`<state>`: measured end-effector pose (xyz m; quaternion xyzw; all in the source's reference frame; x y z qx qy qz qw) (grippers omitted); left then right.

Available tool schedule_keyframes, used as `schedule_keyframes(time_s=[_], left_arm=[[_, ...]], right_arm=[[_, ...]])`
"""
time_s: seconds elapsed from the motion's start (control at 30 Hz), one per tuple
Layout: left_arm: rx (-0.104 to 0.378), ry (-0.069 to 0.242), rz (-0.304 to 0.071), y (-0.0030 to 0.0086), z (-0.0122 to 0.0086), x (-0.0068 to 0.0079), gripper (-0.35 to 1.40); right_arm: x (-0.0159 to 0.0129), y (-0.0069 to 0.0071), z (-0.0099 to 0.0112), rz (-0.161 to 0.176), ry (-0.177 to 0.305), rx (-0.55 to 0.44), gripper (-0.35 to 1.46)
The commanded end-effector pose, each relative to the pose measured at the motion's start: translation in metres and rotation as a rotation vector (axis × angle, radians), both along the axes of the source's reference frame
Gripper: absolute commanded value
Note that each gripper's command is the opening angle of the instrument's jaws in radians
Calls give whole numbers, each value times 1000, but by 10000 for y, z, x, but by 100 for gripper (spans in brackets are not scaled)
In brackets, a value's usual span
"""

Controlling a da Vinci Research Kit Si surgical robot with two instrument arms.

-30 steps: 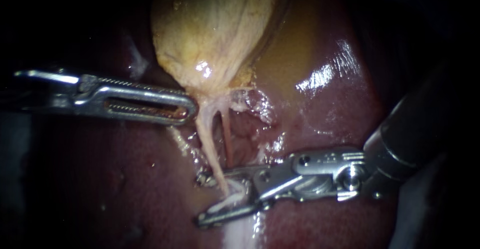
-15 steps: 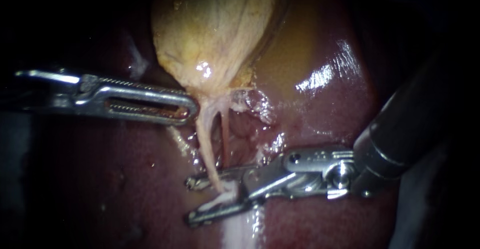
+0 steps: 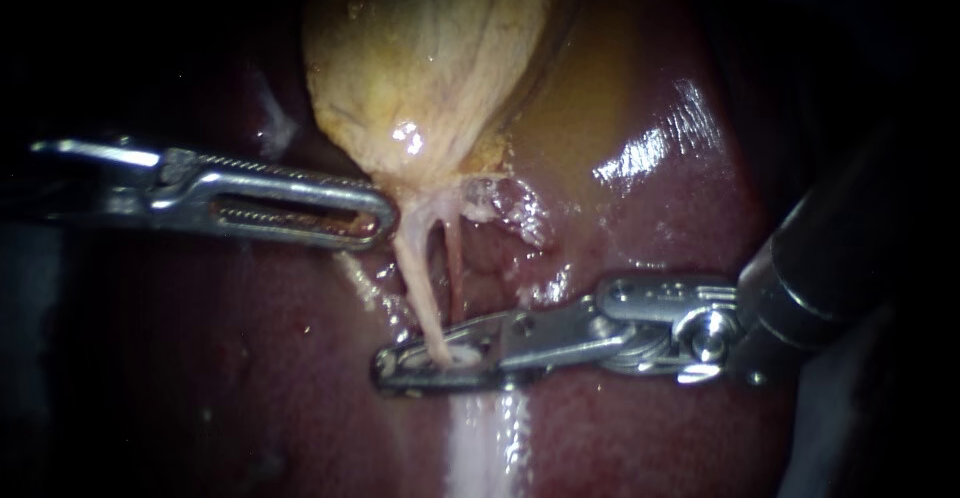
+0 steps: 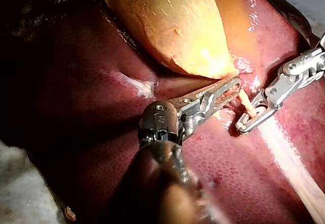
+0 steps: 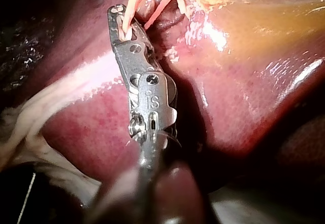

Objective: Clipping first clip left tube

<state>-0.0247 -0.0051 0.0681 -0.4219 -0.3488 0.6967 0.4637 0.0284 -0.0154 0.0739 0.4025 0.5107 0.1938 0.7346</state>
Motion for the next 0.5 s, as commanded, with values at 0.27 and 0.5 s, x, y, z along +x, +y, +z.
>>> schedule_keyframes(time_s=[0.27,0.5], left_arm=[[0,0,0,0,0,0,-35],[0,0,0,0,0,0,-35]], right_arm=[[0,-3,2,-5,-11,6,-35],[0,-3,4,-4,-13,11,-35]])
